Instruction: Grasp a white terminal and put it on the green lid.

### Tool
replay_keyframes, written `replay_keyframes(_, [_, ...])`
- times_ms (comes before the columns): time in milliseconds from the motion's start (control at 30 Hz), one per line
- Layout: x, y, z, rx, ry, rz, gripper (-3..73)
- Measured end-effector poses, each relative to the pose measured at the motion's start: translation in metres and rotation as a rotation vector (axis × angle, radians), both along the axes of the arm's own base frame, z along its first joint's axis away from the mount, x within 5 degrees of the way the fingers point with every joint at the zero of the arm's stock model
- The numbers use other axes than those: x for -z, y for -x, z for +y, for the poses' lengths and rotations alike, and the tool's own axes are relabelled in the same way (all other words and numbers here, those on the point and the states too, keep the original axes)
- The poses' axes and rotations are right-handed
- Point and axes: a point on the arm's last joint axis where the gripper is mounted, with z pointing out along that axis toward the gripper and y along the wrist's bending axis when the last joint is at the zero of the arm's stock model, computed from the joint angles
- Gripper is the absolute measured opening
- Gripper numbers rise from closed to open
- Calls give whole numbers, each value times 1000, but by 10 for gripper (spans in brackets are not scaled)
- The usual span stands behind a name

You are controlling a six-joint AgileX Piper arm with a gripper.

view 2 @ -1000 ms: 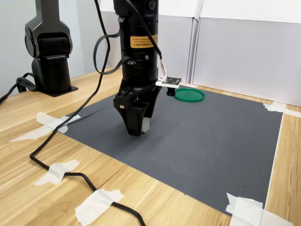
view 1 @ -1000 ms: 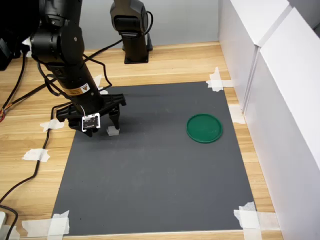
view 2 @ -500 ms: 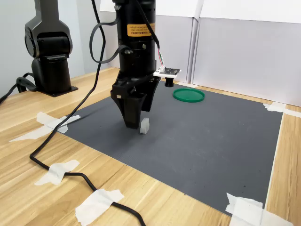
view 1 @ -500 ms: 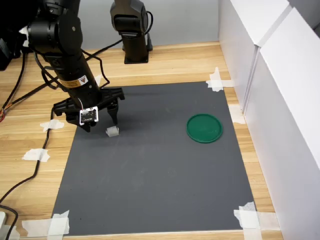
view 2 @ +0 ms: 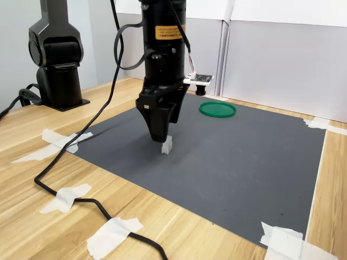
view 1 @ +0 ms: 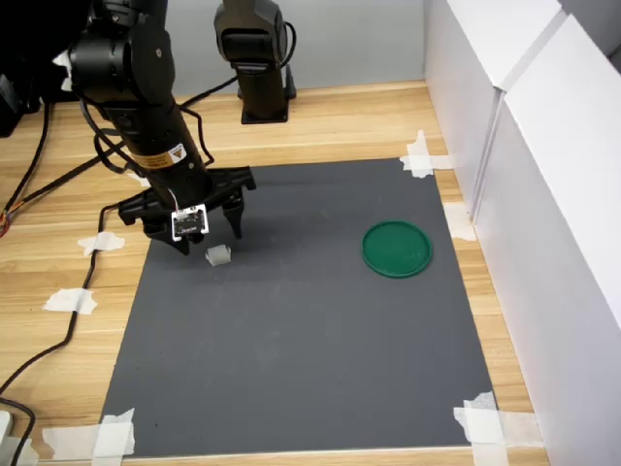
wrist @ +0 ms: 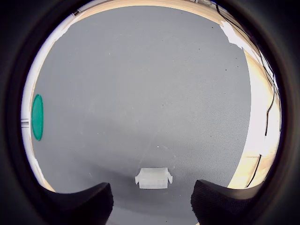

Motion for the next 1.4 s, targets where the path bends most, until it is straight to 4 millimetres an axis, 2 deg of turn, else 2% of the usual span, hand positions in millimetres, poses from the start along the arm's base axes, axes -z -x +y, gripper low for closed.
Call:
replay_keyframes(567, [25,-7,0,-19,-10,41,699])
replay_keyframes(967, [31,-10,-1,-56,-5,41,689])
replay_keyframes(1067, [32,-10,-1,-79,-3,41,643])
replay_keyframes(1167, [33,-10,-1,-92,-1,43,563])
replay_keyframes(1333, [32,-10,1,-85,-14,41,367])
replay_keyframes(1400, [32,-10,1,-84,-16,40,319])
